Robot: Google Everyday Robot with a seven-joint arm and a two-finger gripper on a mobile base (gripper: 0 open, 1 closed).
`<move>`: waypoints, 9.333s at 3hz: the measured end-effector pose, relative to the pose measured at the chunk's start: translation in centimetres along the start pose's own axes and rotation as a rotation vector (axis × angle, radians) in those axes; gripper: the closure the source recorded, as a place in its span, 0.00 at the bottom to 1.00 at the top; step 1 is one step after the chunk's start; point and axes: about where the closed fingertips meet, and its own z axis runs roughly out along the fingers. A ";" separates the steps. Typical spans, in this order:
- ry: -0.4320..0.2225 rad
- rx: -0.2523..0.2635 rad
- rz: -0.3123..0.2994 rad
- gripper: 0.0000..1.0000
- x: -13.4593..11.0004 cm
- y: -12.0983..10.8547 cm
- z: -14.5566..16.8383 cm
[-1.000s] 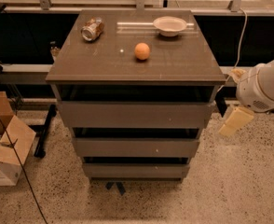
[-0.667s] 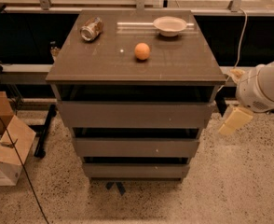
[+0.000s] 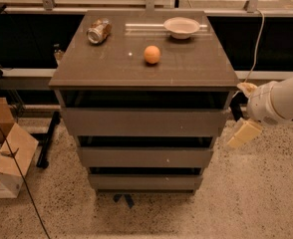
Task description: Open top drawer
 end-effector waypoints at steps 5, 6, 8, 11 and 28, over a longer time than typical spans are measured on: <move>-0.136 -0.025 0.060 0.00 0.0 0.5 10.2; -0.149 -0.061 0.097 0.00 0.2 0.8 13.8; -0.170 -0.103 0.071 0.17 -1.8 0.4 18.2; -0.090 -0.097 0.021 0.87 0.0 1.1 16.2; 0.166 -0.311 -0.247 0.00 0.0 5.5 15.0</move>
Offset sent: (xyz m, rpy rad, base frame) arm 0.0347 0.0044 -0.0676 0.1395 0.0049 0.0095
